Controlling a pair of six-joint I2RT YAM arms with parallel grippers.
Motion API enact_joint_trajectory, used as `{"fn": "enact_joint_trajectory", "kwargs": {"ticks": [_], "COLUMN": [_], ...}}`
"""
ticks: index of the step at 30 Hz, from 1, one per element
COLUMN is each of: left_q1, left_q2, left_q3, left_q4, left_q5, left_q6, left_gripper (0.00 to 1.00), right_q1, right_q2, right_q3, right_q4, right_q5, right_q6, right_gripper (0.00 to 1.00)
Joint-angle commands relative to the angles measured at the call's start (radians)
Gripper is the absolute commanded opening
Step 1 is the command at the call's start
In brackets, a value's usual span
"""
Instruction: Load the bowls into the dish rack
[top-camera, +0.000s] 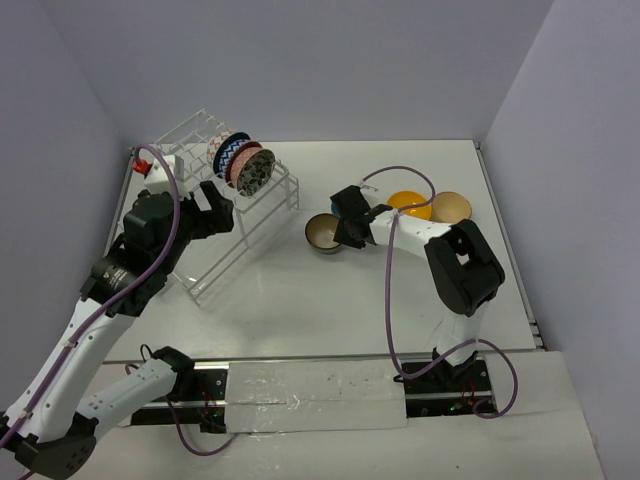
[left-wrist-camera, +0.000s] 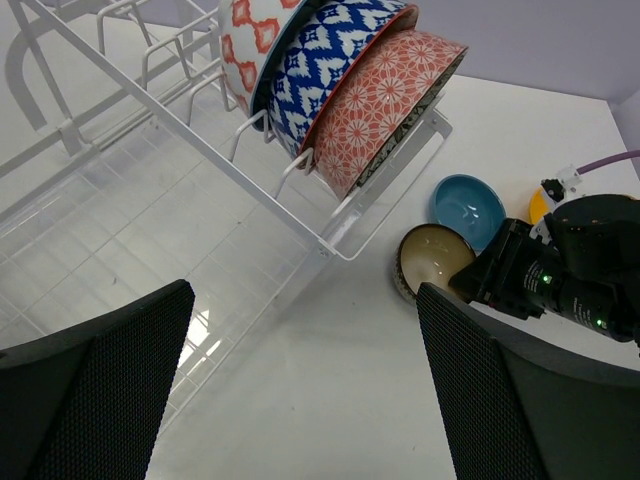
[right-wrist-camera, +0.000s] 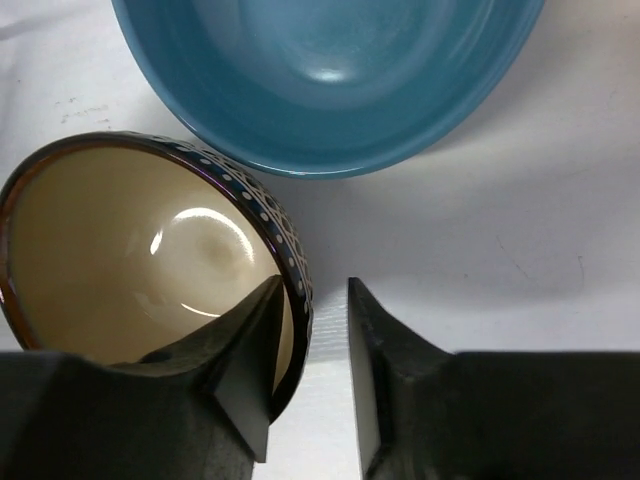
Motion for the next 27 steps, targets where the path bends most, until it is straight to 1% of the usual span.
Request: {"fn": "enact_joint_trajectory", "kwargs": {"ticks": [1, 3, 6, 7, 9, 10, 12, 13, 15, 16, 18, 19, 20, 23, 24, 25, 26, 27], "left_q1": [-0.003, -0.003, -0.003, -0.003, -0.003, -0.003, -0.006, -0.011, -0.040, -0.057, -0.129, -0.159, -0.222, -0.302, -0.343, -0.362, -0.391, -0.405], "left_q2": [-0.007, -0.003, 0.006, 0.009, 0.025, 0.029, 0.051, 0.058, 0.084, 0.097, 0.135, 0.152, 0.188, 0.276, 0.301, 0.322, 0.365, 0.385], "left_q3": [0.021, 0.022, 0.021, 0.021, 0.024, 0.024, 0.027, 0.028, 0.038, 0.042, 0.062, 0.070, 0.091, 0.145, 0.159, 0.173, 0.197, 0.206], "left_q4": [-0.002, -0.001, 0.007, 0.008, 0.014, 0.017, 0.033, 0.037, 0.048, 0.051, 0.054, 0.056, 0.054, 0.044, 0.036, 0.024, 0.022, 0.019], "left_q5": [0.013, 0.024, 0.058, 0.079, 0.107, 0.124, 0.183, 0.202, 0.225, 0.222, 0.182, 0.162, 0.139, 0.061, 0.014, -0.006, -0.023, -0.040], "left_q6": [-0.026, -0.030, -0.038, -0.043, -0.058, -0.064, -0.093, -0.104, -0.138, -0.148, -0.176, -0.182, -0.191, -0.195, -0.195, -0.195, -0.188, -0.185], "left_gripper": [0.99, 0.99, 0.99, 0.99, 0.99, 0.99, 0.99, 0.99, 0.99, 0.99, 0.99, 0.99, 0.99, 0.99, 0.98, 0.97, 0.93, 0.93], "right_q1": [0.007, 0.008, 0.007, 0.008, 0.008, 0.008, 0.008, 0.008, 0.013, 0.019, 0.037, 0.043, 0.053, 0.054, 0.056, 0.059, 0.060, 0.059], "right_q2": [0.016, 0.018, 0.013, 0.003, -0.017, -0.045, -0.079, -0.121, -0.169, -0.222, -0.284, -0.345, -0.374, -0.480, -0.505, -0.552, -0.577, -0.597], "right_q3": [0.027, 0.023, 0.015, 0.009, -0.008, -0.015, -0.037, -0.046, -0.074, -0.084, -0.120, -0.134, -0.155, -0.187, -0.193, -0.207, -0.215, -0.221], "right_q4": [0.033, 0.042, 0.046, 0.050, 0.055, 0.058, 0.059, 0.061, 0.069, 0.072, 0.082, 0.088, 0.090, 0.086, 0.082, 0.082, 0.085, 0.087], "right_q5": [0.009, 0.008, 0.015, 0.017, 0.031, 0.035, 0.054, 0.061, 0.084, 0.096, 0.139, 0.152, 0.161, 0.176, 0.181, 0.189, 0.186, 0.182], "right_q6": [0.017, 0.018, 0.014, 0.012, 0.008, 0.002, -0.005, -0.008, -0.024, -0.037, -0.049, -0.055, -0.058, -0.063, -0.066, -0.074, -0.077, -0.081], "right_gripper": [0.37, 0.34, 0.24, 0.18, 0.11, 0.07, 0.04, 0.00, 0.00, 0.00, 0.00, 0.00, 0.00, 0.00, 0.00, 0.00, 0.00, 0.00]}}
